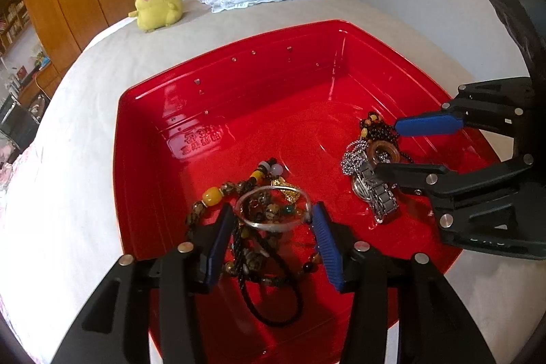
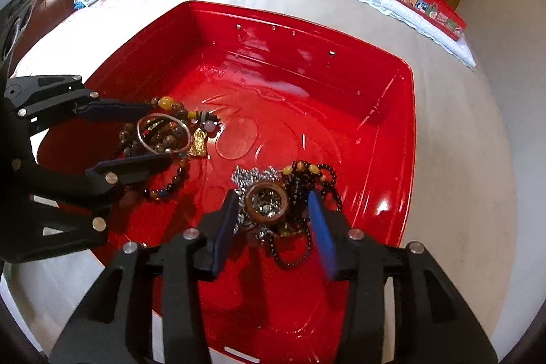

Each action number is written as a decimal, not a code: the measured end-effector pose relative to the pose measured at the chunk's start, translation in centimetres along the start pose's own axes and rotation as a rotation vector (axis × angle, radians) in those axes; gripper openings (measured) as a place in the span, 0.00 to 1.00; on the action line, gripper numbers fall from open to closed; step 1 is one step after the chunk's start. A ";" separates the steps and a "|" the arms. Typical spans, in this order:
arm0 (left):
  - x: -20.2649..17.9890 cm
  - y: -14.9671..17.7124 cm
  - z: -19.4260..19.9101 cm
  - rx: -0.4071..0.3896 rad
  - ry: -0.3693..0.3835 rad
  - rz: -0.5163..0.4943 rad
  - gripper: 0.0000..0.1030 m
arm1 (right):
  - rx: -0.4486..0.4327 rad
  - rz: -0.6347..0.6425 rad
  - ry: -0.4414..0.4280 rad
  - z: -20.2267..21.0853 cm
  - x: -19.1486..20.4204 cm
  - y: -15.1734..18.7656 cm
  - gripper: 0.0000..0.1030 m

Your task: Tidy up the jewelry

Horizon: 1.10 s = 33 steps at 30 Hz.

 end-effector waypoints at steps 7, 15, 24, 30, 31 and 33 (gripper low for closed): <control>0.3 0.4 1.5 -0.029 -0.015 0.007 0.74 | -0.018 -0.017 0.004 0.8 -0.3 0.3 0.44; 0.9 2.0 5.0 -0.086 -0.059 0.074 0.91 | -0.123 -0.066 -0.022 4.1 0.2 1.0 0.66; 2.8 4.7 11.5 -0.174 -0.151 0.226 0.96 | -0.322 -0.162 0.022 10.8 2.2 3.5 0.97; 3.0 6.7 15.2 -0.206 -0.230 0.283 0.96 | -0.451 -0.258 0.103 14.2 3.6 5.8 0.97; 2.7 7.1 15.8 -0.211 -0.250 0.278 0.96 | -0.462 -0.261 0.092 14.6 4.2 6.3 0.97; 2.5 7.6 16.7 -0.219 -0.278 0.273 0.96 | -0.455 -0.254 0.075 14.9 5.3 7.0 0.97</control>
Point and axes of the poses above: each gripper's, at about its wrist camera, not at the fingertips, and z roughly against the way its jaws point, x to its left, y to its underside, the point moved 4 cm from there along -z, roughly the way its jaws point, and after that the axes turned 11 degrees about -y, right-handed, at the moved point
